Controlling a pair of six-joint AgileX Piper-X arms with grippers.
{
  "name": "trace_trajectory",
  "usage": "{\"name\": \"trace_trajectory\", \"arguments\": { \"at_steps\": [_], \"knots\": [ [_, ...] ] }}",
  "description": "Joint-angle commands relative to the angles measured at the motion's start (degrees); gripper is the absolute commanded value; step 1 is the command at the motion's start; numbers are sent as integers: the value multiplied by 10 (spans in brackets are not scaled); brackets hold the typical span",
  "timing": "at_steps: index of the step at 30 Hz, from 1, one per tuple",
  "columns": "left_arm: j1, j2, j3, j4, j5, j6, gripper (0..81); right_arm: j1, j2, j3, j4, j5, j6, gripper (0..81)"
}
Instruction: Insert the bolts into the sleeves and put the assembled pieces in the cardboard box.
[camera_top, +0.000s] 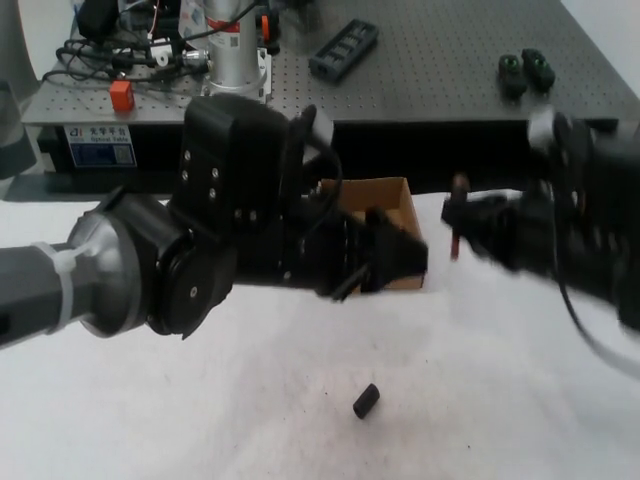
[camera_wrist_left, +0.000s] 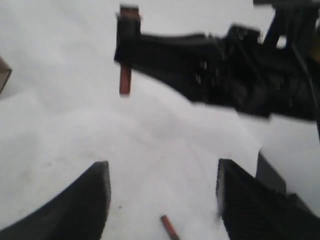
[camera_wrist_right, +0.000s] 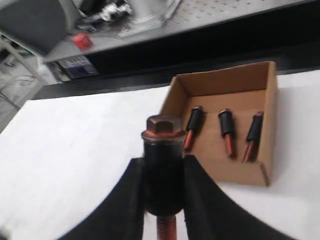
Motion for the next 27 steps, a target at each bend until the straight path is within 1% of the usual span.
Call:
{"name": "trace_trajectory", "arguments": {
  "at_steps": [1,5,11,12,14,16,18,19,21,22,25,26,27],
  "knots": [
    [-4,-5,-3,70,-7,72,447,-5,54,-78,59,-2,-43,30],
    [-23,5,-5,149,-25,150,447,5,193,-262,195,0,-94,30],
    [-77,60,-35,205,-36,188,447,26,363,-495,358,13,-129,30],
    [-84,68,-43,220,-36,196,447,30,379,-519,385,17,-141,30],
    [-96,87,-61,245,-54,202,447,40,414,-568,436,53,-166,30],
    [-100,98,-71,259,-65,206,447,47,437,-598,471,82,-182,30],
    [-100,101,-71,261,-66,206,447,50,451,-613,495,94,-182,20],
    [-100,101,-71,266,-73,206,447,49,456,-618,505,94,-182,1],
    [-100,101,-71,275,-87,211,447,49,460,-620,516,94,-182,70],
    [-100,101,-71,281,-93,217,447,49,461,-620,520,94,-183,134],
    [-100,101,-71,299,-137,218,447,49,458,-620,514,94,-187,364],
    [-100,101,-71,304,-147,222,447,49,454,-620,510,94,-187,404],
    [-100,101,-71,306,-165,222,447,49,446,-620,507,89,-187,405]
  ]
}}
